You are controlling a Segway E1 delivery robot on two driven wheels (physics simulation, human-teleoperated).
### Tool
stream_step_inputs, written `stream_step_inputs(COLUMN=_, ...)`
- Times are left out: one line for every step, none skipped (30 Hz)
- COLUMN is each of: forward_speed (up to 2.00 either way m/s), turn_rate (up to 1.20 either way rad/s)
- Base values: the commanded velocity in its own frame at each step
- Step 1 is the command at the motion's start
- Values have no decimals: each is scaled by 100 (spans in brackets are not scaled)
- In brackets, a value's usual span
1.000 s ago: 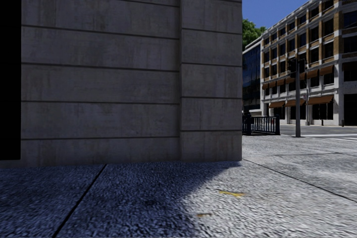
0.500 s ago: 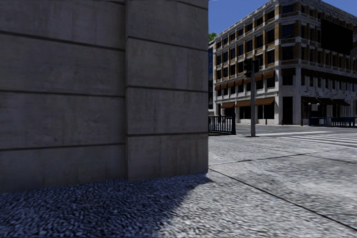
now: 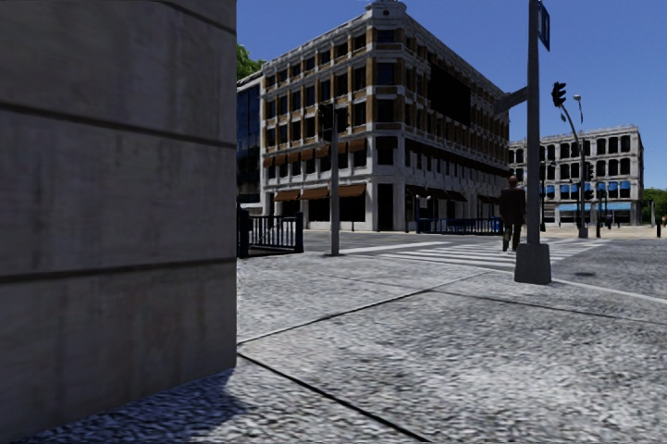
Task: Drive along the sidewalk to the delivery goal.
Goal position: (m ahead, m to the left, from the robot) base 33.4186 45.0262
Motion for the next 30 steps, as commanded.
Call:
stream_step_inputs(forward_speed=181, turn_rate=-86)
stream_step_inputs(forward_speed=181, turn_rate=-77)
stream_step_inputs(forward_speed=184, turn_rate=-24)
stream_step_inputs(forward_speed=190, turn_rate=0)
stream_step_inputs(forward_speed=190, turn_rate=0)
stream_step_inputs(forward_speed=192, turn_rate=0)
stream_step_inputs(forward_speed=193, turn_rate=0)
stream_step_inputs(forward_speed=193, turn_rate=0)
stream_step_inputs(forward_speed=193, turn_rate=0)
stream_step_inputs(forward_speed=193, turn_rate=0)
stream_step_inputs(forward_speed=193, turn_rate=0)
stream_step_inputs(forward_speed=193, turn_rate=0)
stream_step_inputs(forward_speed=193, turn_rate=0)
stream_step_inputs(forward_speed=193, turn_rate=0)
stream_step_inputs(forward_speed=193, turn_rate=0)
stream_step_inputs(forward_speed=193, turn_rate=0)
stream_step_inputs(forward_speed=193, turn_rate=0)
stream_step_inputs(forward_speed=193, turn_rate=0)
stream_step_inputs(forward_speed=193, turn_rate=0)
stream_step_inputs(forward_speed=193, turn_rate=8)
stream_step_inputs(forward_speed=193, turn_rate=15)
stream_step_inputs(forward_speed=193, turn_rate=18)
stream_step_inputs(forward_speed=193, turn_rate=18)
stream_step_inputs(forward_speed=193, turn_rate=24)
stream_step_inputs(forward_speed=193, turn_rate=33)
stream_step_inputs(forward_speed=193, turn_rate=42)
stream_step_inputs(forward_speed=193, turn_rate=42)
stream_step_inputs(forward_speed=193, turn_rate=48)
stream_step_inputs(forward_speed=193, turn_rate=52)
stream_step_inputs(forward_speed=193, turn_rate=52)
